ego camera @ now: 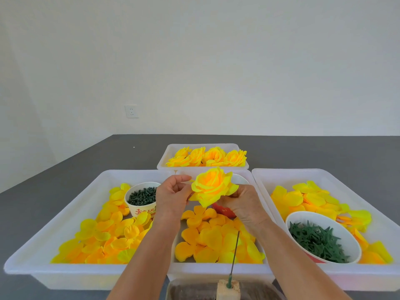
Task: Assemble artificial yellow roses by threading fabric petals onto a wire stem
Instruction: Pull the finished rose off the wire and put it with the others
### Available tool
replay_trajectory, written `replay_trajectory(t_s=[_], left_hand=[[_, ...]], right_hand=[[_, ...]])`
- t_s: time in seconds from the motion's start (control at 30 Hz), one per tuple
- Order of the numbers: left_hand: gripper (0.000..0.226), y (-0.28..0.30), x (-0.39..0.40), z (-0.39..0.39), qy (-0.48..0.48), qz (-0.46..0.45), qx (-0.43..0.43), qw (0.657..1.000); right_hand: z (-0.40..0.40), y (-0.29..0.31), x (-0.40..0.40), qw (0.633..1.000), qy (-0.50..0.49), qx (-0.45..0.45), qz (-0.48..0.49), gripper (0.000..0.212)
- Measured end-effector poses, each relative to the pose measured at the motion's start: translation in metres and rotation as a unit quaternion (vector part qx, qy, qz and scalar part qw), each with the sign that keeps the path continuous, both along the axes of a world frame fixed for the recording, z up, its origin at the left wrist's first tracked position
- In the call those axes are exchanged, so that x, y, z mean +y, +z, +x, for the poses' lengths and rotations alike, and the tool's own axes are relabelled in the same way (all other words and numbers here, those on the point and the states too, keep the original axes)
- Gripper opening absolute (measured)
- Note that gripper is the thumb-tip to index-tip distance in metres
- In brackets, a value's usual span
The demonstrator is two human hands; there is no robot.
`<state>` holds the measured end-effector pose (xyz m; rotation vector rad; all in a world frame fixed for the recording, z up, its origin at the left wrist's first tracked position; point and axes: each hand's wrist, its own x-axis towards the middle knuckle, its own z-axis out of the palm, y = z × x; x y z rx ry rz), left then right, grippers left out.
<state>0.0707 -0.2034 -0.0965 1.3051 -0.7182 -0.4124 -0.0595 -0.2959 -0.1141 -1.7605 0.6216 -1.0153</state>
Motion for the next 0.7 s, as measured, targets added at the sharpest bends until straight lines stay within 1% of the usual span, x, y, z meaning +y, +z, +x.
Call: replay_trajectory(t_s=[0.07, 0.2, 0.33, 0.43, 0.53, 0.63, 0.7], left_hand=[[0.011, 0.000, 0.000, 0.000, 0.012, -0.005, 0.023, 1.000], [0.009, 0.001, 0.001, -0.001, 0.011, -0.008, 0.039, 0.999], [0.010, 0.003, 0.001, -0.003, -0.005, 0.001, 0.042, 0.999], [0.011, 0.003, 0.000, -0.004, -0.008, 0.015, 0.033, 0.999], [0.014, 0.003, -0.001, -0.006, -0.010, 0.023, 0.026, 0.999], [0.015, 0.002, -0.002, -0.008, -0.011, 0.030, 0.016, 0.999], [0.015, 0.002, -0.002, -0.008, -0.015, 0.032, 0.013, 0.999]], right_hand=[[0.000, 0.002, 0.003, 1.000, 0.000, -0.019, 0.023, 0.019], [0.000, 0.004, 0.004, 0.994, -0.012, -0.049, 0.093, 0.025], [0.005, 0.005, 0.001, 0.992, -0.009, -0.044, 0.120, 0.016], [0.011, 0.009, -0.006, 0.990, -0.017, -0.043, 0.132, 0.015], [0.017, 0.017, -0.015, 0.986, -0.034, -0.055, 0.155, 0.006], [0.022, 0.026, -0.030, 0.981, -0.055, -0.072, 0.170, 0.016], [0.026, 0.034, -0.039, 0.981, -0.055, -0.079, 0.171, 0.017]])
